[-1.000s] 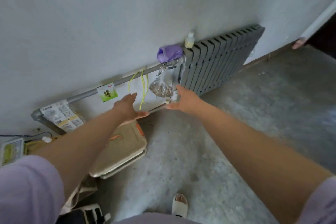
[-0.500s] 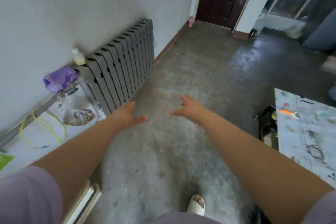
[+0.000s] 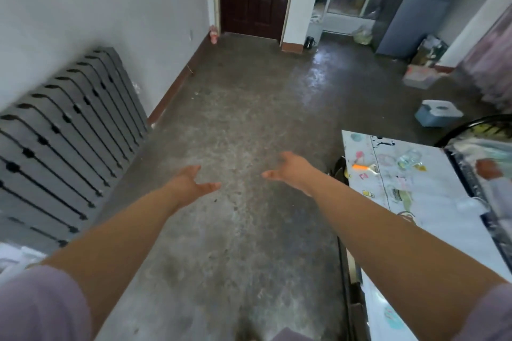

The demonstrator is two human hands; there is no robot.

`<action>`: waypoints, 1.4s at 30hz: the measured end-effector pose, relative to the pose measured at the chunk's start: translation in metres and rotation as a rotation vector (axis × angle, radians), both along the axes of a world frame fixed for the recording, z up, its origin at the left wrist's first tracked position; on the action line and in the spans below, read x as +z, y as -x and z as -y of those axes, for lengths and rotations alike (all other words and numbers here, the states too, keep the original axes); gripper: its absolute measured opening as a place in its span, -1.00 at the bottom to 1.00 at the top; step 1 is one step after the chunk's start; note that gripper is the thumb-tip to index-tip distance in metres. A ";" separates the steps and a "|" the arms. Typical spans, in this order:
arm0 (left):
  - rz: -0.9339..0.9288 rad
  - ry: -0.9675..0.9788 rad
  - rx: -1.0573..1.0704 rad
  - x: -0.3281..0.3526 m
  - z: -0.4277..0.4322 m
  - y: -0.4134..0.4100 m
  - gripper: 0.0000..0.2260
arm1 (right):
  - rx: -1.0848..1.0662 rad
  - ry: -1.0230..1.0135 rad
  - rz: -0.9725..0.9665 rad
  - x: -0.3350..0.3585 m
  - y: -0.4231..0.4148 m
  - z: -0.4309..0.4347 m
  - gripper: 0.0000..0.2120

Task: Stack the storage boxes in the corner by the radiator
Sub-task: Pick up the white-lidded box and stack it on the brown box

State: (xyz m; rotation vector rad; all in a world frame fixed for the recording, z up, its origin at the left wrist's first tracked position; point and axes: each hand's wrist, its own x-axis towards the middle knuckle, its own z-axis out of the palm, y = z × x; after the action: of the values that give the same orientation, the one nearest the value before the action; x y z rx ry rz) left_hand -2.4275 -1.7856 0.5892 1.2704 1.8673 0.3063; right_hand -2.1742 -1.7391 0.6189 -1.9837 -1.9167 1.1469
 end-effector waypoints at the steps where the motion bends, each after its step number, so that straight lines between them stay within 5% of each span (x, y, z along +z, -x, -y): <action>1: 0.014 0.005 -0.011 0.001 -0.015 -0.008 -0.13 | -0.001 0.008 -0.015 0.000 -0.009 -0.014 -0.27; 12: 0.073 -0.016 -0.107 -0.018 -0.229 -0.042 -0.19 | -0.127 0.066 -0.006 -0.033 -0.045 -0.206 -0.20; 21: 0.023 0.009 -0.319 0.012 -0.496 -0.076 -0.18 | -0.434 0.031 -0.120 -0.007 -0.075 -0.408 -0.18; 31: 0.019 -0.027 -0.567 -0.004 -0.716 -0.224 -0.13 | -0.635 -0.044 -0.176 -0.023 -0.193 -0.584 -0.06; 42: 0.048 -0.018 -0.578 -0.001 -0.954 -0.421 -0.17 | -0.728 0.002 -0.203 -0.007 -0.385 -0.799 -0.07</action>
State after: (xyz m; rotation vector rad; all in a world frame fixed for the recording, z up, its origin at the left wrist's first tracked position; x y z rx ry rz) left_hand -2.0064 -0.8312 0.5887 1.7273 1.3809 0.0410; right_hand -1.7888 -0.9402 0.6118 -2.1684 -0.9459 1.0630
